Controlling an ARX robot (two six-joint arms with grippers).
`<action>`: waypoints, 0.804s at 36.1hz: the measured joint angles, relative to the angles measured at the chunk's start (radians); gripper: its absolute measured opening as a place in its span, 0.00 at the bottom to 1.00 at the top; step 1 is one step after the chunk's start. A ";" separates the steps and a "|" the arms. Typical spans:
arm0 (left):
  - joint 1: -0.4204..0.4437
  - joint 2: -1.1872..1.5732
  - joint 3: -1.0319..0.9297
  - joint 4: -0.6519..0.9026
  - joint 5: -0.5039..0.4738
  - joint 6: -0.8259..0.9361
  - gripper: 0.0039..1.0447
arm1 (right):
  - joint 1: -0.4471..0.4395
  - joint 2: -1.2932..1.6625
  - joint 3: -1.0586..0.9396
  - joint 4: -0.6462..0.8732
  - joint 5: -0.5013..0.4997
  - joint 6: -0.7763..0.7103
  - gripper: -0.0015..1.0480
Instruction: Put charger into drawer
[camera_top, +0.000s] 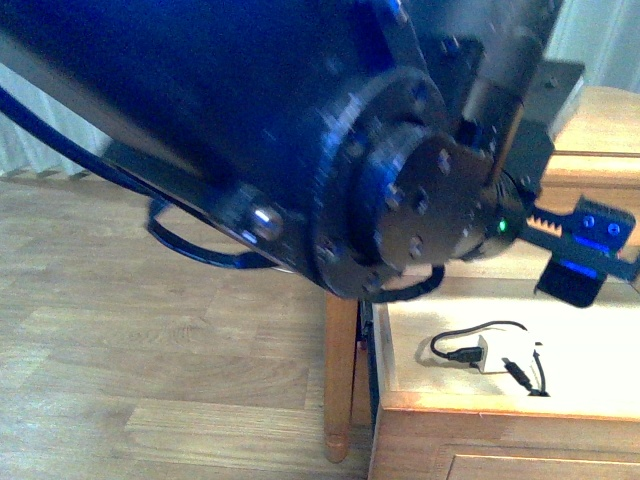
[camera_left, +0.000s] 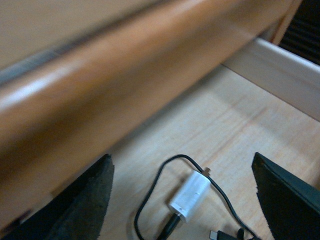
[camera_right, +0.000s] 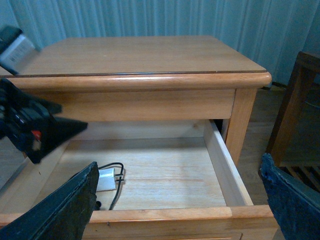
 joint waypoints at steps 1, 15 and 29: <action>0.006 -0.024 -0.014 0.001 -0.006 0.000 0.87 | 0.000 0.000 0.000 0.000 0.000 0.000 0.91; 0.159 -0.477 -0.316 0.001 -0.060 0.016 0.94 | 0.000 0.000 0.000 0.000 0.000 0.000 0.91; 0.400 -1.165 -0.798 -0.201 -0.124 -0.068 0.94 | 0.000 0.000 0.000 0.000 0.000 0.000 0.91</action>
